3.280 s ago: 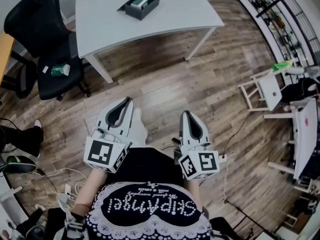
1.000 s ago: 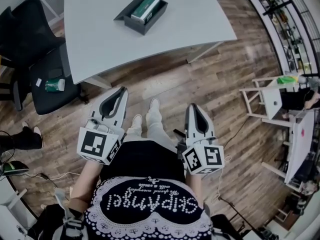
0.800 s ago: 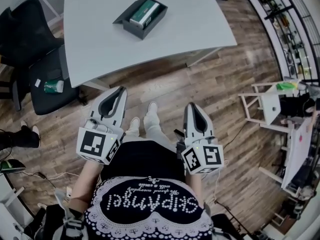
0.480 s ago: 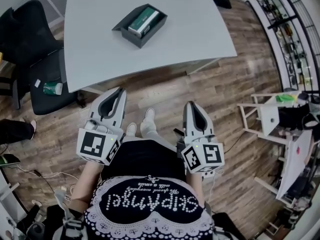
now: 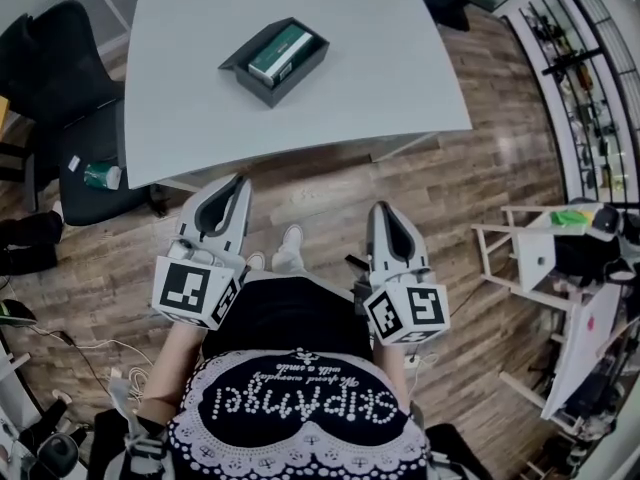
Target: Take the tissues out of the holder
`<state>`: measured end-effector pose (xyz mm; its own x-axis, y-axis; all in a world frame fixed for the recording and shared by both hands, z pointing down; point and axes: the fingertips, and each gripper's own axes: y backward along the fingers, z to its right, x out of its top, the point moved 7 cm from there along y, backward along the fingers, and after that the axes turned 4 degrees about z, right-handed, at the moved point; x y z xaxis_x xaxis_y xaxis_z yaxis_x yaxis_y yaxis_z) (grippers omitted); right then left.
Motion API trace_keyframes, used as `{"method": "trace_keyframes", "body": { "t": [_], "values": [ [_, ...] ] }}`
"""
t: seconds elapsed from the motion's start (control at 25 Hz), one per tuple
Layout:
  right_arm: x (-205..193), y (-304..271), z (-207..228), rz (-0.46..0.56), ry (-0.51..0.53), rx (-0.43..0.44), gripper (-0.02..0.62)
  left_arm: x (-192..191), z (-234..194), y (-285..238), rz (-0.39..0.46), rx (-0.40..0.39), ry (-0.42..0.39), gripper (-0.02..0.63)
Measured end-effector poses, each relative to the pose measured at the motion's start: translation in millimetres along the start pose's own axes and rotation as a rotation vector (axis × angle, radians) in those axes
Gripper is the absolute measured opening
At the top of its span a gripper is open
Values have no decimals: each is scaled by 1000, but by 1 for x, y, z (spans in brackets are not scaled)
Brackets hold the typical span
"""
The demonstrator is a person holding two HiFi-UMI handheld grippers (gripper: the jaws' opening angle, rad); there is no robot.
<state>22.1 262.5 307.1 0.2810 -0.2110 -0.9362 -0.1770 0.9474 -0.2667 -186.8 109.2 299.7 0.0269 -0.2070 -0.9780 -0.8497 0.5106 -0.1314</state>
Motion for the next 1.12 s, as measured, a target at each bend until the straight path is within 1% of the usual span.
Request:
{"method": "trace_keyframes", "body": {
  "t": [0.48, 0.6, 0.84, 1.12],
  "values": [
    [4, 3, 44, 4, 2, 34, 35, -3, 32, -16, 18, 60, -9, 41],
    [4, 3, 51, 4, 3, 36, 35, -5, 39, -17, 19, 65, -7, 41],
    [5, 7, 51, 23, -23, 37, 35, -7, 42, -13, 17, 67, -13, 41],
    [3, 3, 47, 5, -24, 51, 35, -3, 32, -14, 31, 84, -9, 41]
  ]
}}
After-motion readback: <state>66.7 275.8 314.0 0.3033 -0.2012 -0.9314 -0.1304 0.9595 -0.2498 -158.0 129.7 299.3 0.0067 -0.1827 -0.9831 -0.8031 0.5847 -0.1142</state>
